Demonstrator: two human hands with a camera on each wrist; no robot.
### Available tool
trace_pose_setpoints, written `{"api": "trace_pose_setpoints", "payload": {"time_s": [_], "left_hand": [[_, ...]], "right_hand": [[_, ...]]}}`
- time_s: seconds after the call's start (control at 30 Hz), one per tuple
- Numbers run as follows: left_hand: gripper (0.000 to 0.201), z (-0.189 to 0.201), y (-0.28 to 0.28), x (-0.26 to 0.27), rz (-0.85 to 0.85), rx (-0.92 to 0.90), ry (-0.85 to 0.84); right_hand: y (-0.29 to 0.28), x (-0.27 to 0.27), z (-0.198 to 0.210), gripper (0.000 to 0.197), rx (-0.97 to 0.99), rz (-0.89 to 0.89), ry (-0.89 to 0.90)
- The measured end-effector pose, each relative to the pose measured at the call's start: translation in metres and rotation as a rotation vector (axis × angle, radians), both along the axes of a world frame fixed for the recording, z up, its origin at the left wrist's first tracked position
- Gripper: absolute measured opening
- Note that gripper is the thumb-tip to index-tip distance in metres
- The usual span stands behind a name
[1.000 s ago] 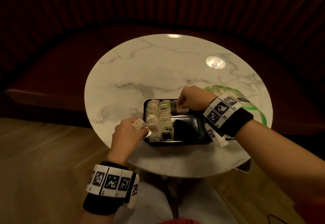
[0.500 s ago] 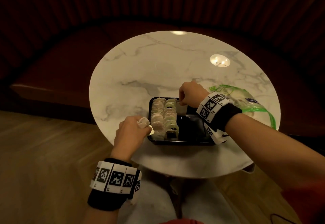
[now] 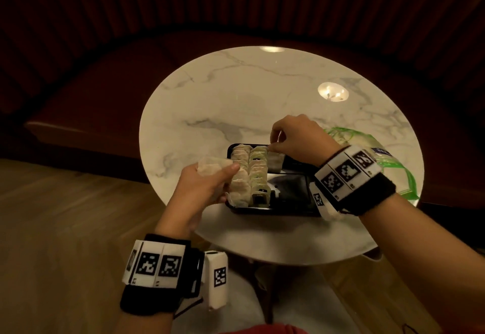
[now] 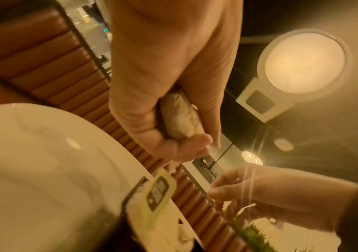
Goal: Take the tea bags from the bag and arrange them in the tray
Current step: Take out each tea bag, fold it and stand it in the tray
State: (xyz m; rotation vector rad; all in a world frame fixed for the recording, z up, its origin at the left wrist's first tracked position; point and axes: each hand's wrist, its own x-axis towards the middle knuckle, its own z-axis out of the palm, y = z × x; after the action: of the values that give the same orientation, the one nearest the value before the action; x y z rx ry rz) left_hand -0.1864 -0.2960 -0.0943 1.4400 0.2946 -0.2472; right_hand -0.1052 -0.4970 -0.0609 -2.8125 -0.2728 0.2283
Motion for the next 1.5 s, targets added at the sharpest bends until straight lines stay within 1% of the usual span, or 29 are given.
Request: {"api": "trace_pose_setpoints", "payload": {"time_s": [0.1,0.2,0.3,0.37,0.47,0.57,0.63,0.7,0.77,0.8,0.87,0.9,0.97,1.03,1.07,1.17,1.23,1.33,1.4,1.5], "left_hand": [[0.023,0.011,-0.005,-0.002,0.026,-0.234,0.042],[0.028,0.018,-0.01,-0.005,0.04,-0.315,0.047],[0.056,0.023,-0.017,-0.007,0.066,-0.352,0.091],[0.051,0.028,-0.019,-0.01,0.044,-0.413,0.122],[0.061,0.03,-0.021,-0.013,0.01,-0.535,0.145],[0.062,0.034,-0.023,-0.014,0.007,-0.534,0.165],[0.059,0.035,-0.023,-0.015,-0.008,-0.531,0.186],[0.053,0.034,-0.022,-0.016,-0.034,-0.547,0.199],[0.049,0.034,-0.02,-0.015,-0.055,-0.597,0.215],[0.051,0.033,-0.019,-0.014,-0.059,-0.632,0.222],[0.055,0.034,-0.018,-0.014,-0.041,-0.684,0.226],[0.051,0.035,-0.018,-0.014,-0.018,-0.69,0.216],[0.035,0.032,-0.02,-0.013,0.045,-0.664,0.155],[0.016,0.028,-0.02,-0.012,0.136,-0.611,0.079],[0.012,0.025,-0.019,-0.01,0.184,-0.599,0.051],[0.021,0.021,-0.012,-0.009,0.267,-0.565,-0.01],[0.023,0.023,-0.01,-0.01,0.233,-0.465,-0.087],[0.019,0.028,-0.014,-0.013,0.126,-0.215,-0.258],[0.015,0.03,-0.021,-0.016,0.039,-0.05,-0.397],[0.03,0.033,-0.03,-0.021,-0.112,0.077,-0.54]], "right_hand": [[0.01,-0.028,0.019,0.017,0.25,0.08,0.046],[0.023,-0.055,0.03,0.014,0.522,0.141,0.054],[0.031,-0.073,0.028,0.01,0.691,0.152,-0.007],[0.035,-0.078,0.024,0.013,0.713,0.132,-0.023],[0.037,-0.082,0.021,0.021,0.683,0.089,-0.01],[0.039,-0.085,0.02,0.021,0.656,0.056,0.002],[0.039,-0.085,0.019,0.015,0.66,0.029,0.014],[0.037,-0.085,0.02,0.01,0.703,0.011,0.035],[0.034,-0.086,0.022,0.013,0.788,0.012,0.071],[0.033,-0.086,0.024,0.015,0.85,0.011,0.093],[0.028,-0.088,0.027,0.017,0.969,-0.005,0.139],[0.026,-0.089,0.028,0.017,1.006,-0.019,0.158],[0.022,-0.089,0.028,0.014,1.055,-0.054,0.181],[0.018,-0.088,0.027,0.008,1.144,-0.106,0.192],[0.016,-0.087,0.027,0.007,1.195,-0.135,0.187],[0.01,-0.087,0.031,0.005,1.309,-0.217,0.161],[0.008,-0.087,0.034,0.002,1.351,-0.251,0.153],[0.009,-0.089,0.037,0.007,1.381,-0.275,0.152],[0.012,-0.091,0.037,0.004,1.358,-0.278,0.146],[0.017,-0.094,0.034,0.004,1.335,-0.265,0.141]]}}
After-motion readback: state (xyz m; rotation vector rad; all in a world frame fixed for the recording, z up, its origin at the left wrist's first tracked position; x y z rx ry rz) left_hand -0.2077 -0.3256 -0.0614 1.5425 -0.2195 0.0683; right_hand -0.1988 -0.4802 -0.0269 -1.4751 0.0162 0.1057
